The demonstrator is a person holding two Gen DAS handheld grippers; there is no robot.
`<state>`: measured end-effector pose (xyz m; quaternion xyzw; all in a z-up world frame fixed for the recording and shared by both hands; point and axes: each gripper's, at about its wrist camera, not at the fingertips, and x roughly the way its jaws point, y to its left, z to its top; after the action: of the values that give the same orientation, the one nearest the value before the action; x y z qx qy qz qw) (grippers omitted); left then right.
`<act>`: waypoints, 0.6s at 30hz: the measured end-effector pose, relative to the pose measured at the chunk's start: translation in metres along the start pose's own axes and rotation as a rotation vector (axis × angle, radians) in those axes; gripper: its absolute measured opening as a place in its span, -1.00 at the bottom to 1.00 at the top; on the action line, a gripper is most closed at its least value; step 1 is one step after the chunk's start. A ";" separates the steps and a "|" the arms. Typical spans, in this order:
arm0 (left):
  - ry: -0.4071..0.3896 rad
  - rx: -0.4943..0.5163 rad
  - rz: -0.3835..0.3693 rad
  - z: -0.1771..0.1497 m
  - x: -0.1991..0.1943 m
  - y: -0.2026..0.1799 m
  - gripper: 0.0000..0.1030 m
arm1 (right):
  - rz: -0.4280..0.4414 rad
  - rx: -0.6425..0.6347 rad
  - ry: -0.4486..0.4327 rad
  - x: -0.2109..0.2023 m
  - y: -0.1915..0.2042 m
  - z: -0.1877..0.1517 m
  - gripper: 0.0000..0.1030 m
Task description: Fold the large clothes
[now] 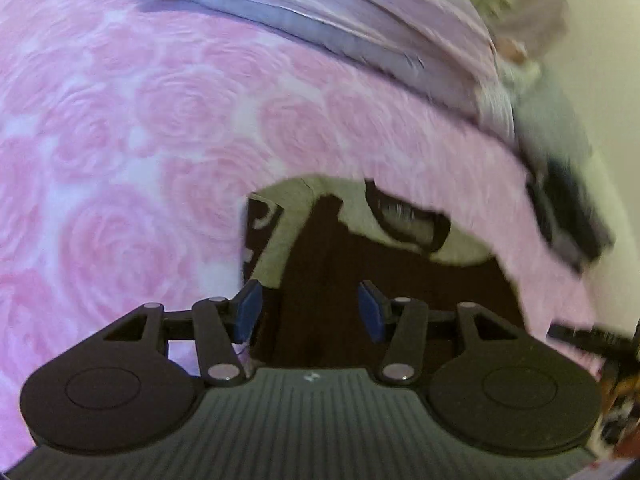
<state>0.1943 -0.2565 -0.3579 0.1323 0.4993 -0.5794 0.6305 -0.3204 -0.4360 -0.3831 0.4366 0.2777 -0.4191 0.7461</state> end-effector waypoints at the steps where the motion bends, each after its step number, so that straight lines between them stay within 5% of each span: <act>1: 0.003 0.031 0.004 0.003 0.008 -0.005 -0.08 | -0.002 -0.021 -0.011 0.005 0.001 -0.001 -0.12; 9: 0.016 0.291 0.078 0.027 0.082 -0.033 -0.21 | -0.049 -0.224 -0.047 0.072 0.021 0.030 -0.12; 10: 0.027 0.313 0.088 0.028 0.089 -0.033 -0.32 | -0.066 -0.241 -0.024 0.082 0.021 0.030 -0.21; 11: 0.039 0.333 0.100 0.028 0.095 -0.034 -0.38 | -0.070 -0.258 -0.011 0.089 0.020 0.030 -0.51; 12: 0.039 0.352 0.110 0.027 0.097 -0.034 -0.78 | -0.057 -0.288 -0.015 0.091 0.021 0.029 -0.97; 13: 0.029 0.359 0.113 0.027 0.096 -0.034 -0.92 | -0.070 -0.312 -0.036 0.089 0.024 0.028 -0.98; 18: -0.140 0.263 0.057 0.035 0.068 -0.019 -0.92 | -0.078 -0.328 -0.206 0.056 0.030 0.035 -0.98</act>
<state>0.1835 -0.3288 -0.3868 0.1871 0.3698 -0.6295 0.6573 -0.2648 -0.4808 -0.3981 0.2531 0.2813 -0.4393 0.8147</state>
